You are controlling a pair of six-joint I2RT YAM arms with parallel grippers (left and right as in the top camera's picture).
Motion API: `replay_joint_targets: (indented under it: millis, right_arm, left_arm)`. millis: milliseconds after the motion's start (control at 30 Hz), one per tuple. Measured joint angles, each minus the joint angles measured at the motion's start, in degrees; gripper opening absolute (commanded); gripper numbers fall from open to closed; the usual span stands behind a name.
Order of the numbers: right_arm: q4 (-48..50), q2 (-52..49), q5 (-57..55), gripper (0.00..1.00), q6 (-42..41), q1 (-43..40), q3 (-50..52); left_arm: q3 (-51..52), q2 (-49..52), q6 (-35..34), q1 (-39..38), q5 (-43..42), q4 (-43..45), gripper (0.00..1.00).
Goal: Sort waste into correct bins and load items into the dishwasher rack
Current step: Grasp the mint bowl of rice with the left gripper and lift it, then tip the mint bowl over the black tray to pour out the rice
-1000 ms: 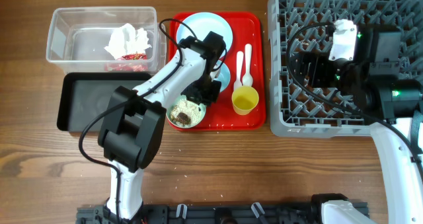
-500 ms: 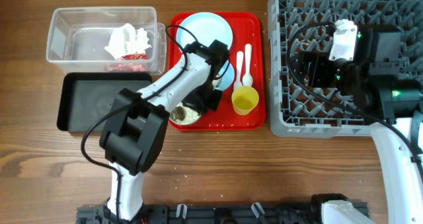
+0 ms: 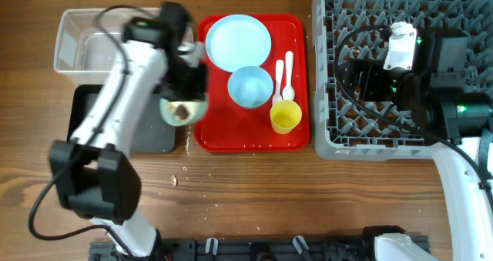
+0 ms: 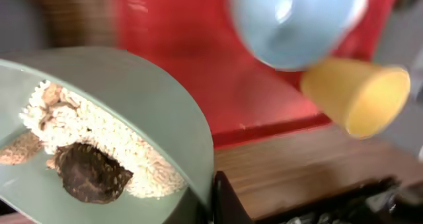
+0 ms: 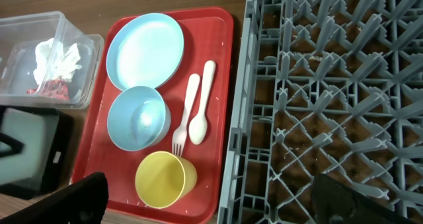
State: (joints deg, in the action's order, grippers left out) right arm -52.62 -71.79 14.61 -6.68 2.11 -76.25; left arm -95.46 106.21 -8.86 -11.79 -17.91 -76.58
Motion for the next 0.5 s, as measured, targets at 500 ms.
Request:
replay_joint_targets:
  millis: [500]
  right_arm:
    - [1.4, 0.0, 0.0, 1.0, -0.9, 0.0, 0.0]
  left_arm:
    - [22.0, 0.0, 14.2, 38.1, -35.0, 15.6, 0.04]
